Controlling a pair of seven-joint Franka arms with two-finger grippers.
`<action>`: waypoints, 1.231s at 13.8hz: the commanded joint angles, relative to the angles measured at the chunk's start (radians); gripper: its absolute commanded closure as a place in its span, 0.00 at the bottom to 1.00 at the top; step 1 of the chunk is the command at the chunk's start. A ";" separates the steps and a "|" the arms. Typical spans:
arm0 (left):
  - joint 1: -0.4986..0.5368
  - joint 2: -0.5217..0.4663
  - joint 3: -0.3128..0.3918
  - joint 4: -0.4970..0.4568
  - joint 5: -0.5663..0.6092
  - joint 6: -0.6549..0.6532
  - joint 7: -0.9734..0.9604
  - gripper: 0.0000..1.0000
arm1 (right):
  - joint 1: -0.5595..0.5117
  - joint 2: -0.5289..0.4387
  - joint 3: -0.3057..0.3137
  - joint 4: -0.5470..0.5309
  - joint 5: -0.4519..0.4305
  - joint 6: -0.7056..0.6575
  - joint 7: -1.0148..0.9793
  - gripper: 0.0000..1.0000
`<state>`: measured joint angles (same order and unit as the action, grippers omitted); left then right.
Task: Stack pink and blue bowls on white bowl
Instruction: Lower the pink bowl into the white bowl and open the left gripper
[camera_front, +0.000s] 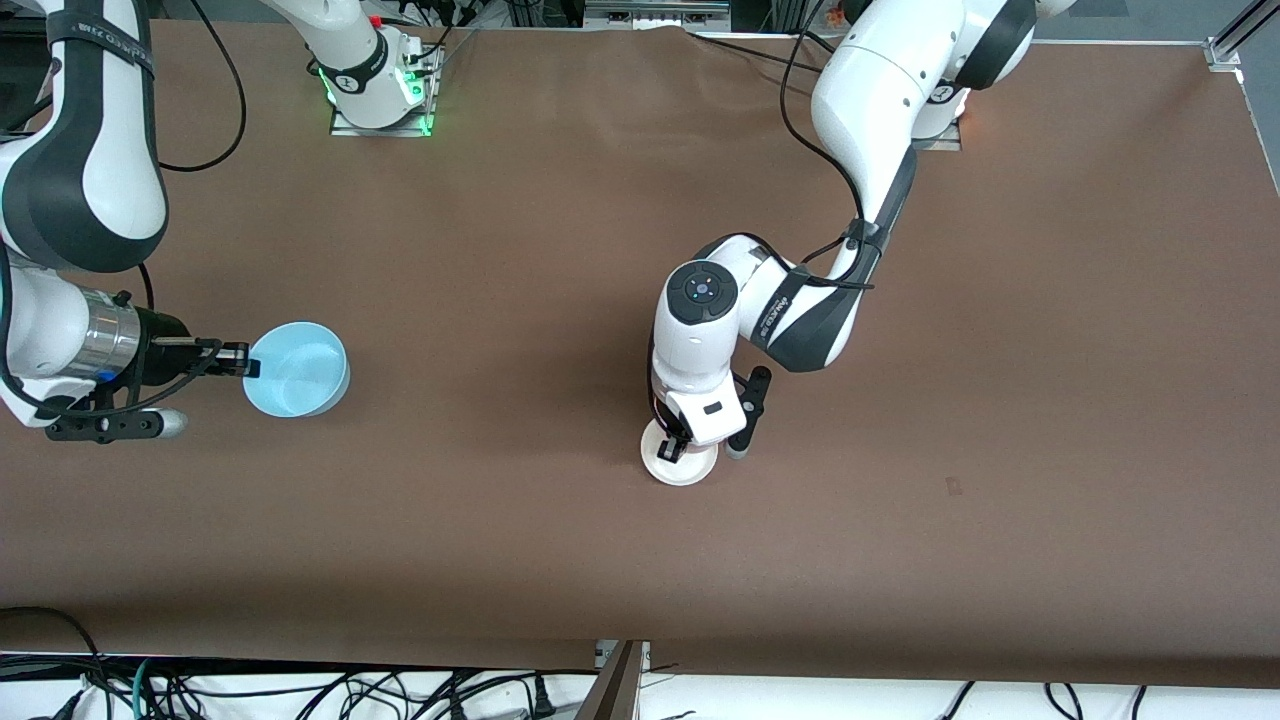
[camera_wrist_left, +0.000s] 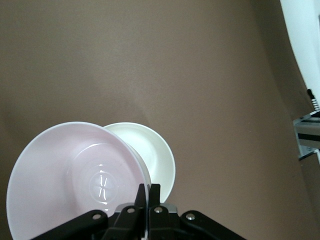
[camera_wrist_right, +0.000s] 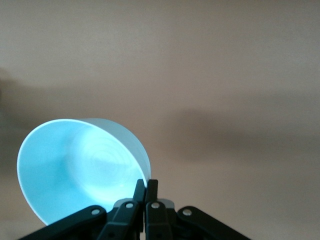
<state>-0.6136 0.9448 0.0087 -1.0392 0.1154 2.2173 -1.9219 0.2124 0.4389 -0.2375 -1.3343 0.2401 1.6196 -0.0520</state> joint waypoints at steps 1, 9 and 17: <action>-0.009 0.028 0.022 0.036 0.020 0.031 -0.055 1.00 | -0.004 0.007 -0.005 0.024 0.016 -0.024 -0.011 1.00; -0.011 0.045 0.033 0.036 0.021 0.047 -0.057 1.00 | -0.004 0.007 -0.005 0.024 0.016 -0.026 -0.011 1.00; -0.018 0.054 0.033 0.034 0.023 0.048 -0.055 1.00 | -0.005 0.007 -0.005 0.024 0.016 -0.036 -0.011 1.00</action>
<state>-0.6146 0.9777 0.0296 -1.0389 0.1154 2.2659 -1.9556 0.2121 0.4389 -0.2379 -1.3343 0.2401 1.6150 -0.0522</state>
